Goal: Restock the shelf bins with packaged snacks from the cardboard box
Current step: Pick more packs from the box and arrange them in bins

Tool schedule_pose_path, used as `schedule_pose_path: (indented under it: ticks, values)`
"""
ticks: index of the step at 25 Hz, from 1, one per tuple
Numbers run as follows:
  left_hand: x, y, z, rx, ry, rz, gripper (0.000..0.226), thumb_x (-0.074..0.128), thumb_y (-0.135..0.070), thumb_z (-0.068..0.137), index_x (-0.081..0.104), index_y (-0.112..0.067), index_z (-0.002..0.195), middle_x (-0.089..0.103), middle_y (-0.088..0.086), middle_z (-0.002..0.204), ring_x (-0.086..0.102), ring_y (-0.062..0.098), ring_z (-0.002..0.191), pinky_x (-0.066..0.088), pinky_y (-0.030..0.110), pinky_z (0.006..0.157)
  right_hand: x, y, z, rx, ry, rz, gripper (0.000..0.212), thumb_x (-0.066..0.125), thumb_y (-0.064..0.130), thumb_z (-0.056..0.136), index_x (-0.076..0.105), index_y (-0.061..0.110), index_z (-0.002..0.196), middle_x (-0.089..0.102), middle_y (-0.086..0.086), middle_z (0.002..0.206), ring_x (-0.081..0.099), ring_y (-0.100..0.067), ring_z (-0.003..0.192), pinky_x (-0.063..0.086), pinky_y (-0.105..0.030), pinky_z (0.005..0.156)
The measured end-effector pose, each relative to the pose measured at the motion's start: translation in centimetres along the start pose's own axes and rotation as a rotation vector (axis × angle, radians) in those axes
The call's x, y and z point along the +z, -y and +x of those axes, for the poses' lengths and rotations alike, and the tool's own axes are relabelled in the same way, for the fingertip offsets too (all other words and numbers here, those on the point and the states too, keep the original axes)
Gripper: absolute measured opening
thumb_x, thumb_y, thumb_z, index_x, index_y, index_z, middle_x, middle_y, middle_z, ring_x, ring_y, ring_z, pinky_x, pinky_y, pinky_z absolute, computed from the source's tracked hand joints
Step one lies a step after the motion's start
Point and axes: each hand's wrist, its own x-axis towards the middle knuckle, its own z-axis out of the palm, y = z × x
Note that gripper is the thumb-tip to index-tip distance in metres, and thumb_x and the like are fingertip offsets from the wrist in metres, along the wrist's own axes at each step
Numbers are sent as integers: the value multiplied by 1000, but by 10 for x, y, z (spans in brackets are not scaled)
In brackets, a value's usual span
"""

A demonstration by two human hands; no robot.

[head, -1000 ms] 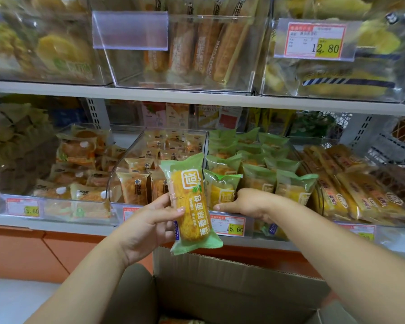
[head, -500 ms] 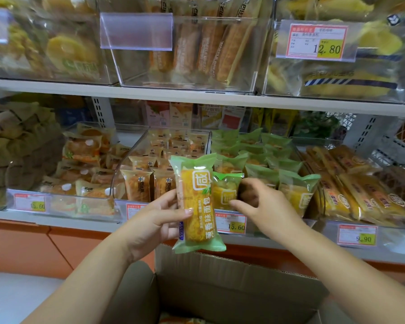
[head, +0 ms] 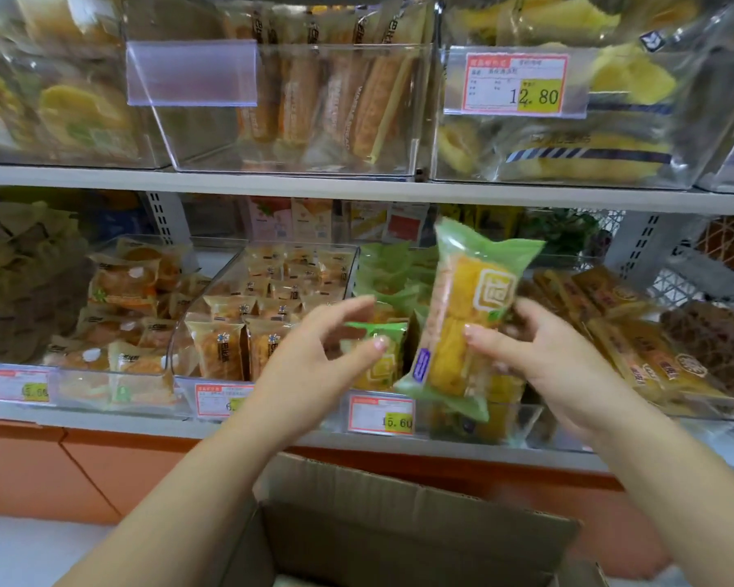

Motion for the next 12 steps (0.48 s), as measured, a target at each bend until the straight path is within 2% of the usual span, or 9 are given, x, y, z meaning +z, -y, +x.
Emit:
schedule_pose_path:
  ticks: [2, 4, 7, 9, 12]
  values:
    - [4, -7, 22, 106, -48, 215, 45, 62, -34, 92, 51, -39, 135, 57, -20, 127, 53, -8, 113, 46, 16, 97, -14, -5, 6, -14, -82, -133, 64, 81, 52, 60, 59, 35, 117, 69, 20, 106, 62, -7, 108, 46, -35, 96]
    - [15, -11, 51, 160, 14, 392, 43, 59, -33, 95, 52, -32, 137, 57, -14, 133, 51, 0, 120, 40, 21, 102, -16, -12, 8, -24, -114, -251, 56, 81, 40, 72, 53, 38, 120, 58, 31, 103, 54, -3, 108, 39, -25, 87]
    - [27, -7, 90, 105, 107, 440, 36, 57, -32, 97, 60, -27, 132, 63, -6, 130, 58, 8, 109, 45, 21, 88, -8, -18, 11, -53, -71, -360, 49, 79, 33, 76, 49, 42, 114, 49, 38, 97, 51, 11, 94, 35, -10, 73]
    - [30, 2, 105, 76, 150, 458, 30, 60, -29, 95, 66, -26, 124, 69, -4, 122, 61, 9, 98, 46, 22, 79, -2, -27, 15, -31, -32, -426, 44, 79, 36, 76, 51, 41, 110, 52, 34, 95, 53, 9, 93, 35, -6, 70]
    - [33, 9, 118, 51, 203, 535, 29, 64, -31, 91, 69, -30, 120, 70, -9, 110, 63, 11, 92, 46, 23, 76, 5, -35, 24, 12, -6, -543, 43, 78, 41, 76, 49, 37, 108, 54, 23, 99, 52, 1, 91, 37, -10, 68]
